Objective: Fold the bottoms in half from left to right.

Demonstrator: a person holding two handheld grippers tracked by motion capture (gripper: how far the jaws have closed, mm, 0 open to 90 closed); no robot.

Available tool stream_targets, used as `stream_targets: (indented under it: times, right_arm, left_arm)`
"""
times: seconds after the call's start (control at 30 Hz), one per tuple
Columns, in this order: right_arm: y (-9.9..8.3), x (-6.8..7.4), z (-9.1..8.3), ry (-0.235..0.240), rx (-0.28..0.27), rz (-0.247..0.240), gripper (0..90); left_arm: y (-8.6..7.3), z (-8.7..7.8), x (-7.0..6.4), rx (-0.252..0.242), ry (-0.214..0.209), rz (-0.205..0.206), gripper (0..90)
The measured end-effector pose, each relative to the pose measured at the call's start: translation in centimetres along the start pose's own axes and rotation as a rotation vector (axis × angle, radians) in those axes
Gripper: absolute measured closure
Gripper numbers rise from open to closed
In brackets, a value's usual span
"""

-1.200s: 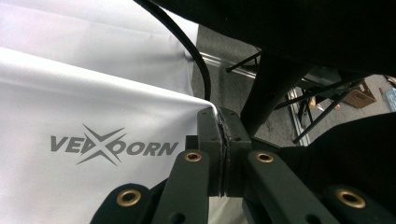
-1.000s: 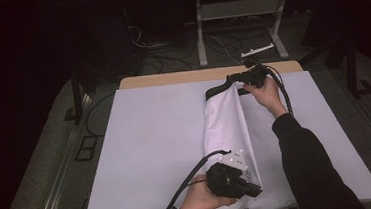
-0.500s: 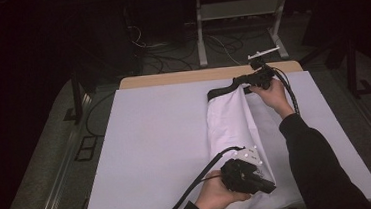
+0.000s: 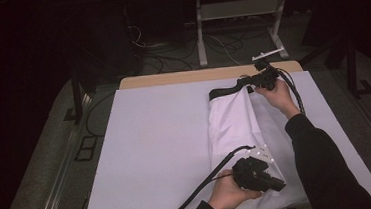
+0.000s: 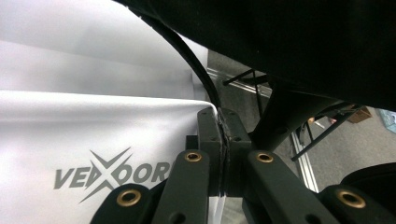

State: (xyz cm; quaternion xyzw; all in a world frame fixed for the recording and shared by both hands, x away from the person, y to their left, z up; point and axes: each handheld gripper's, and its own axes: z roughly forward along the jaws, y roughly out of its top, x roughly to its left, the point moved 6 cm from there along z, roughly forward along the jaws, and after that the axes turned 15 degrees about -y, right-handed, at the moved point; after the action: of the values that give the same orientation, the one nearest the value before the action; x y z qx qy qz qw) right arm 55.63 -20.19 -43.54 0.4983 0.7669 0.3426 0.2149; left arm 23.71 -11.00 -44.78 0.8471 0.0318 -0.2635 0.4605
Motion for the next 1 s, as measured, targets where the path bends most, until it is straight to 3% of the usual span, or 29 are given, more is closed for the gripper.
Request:
stream_targets:
  times: [0.37,1.0]
  right_arm:
    - [-0.7,-1.0,0.3,-0.020,0.017,-0.022,84.7]
    - [-1.5,-3.0,0.8,-0.062,0.033,-0.044,84.9]
  left_arm:
    - [0.7,2.9,0.9,0.021,-0.025,-0.008,87.5]
    - [1.8,5.8,2.1,0.030,-0.044,-0.023,87.5]
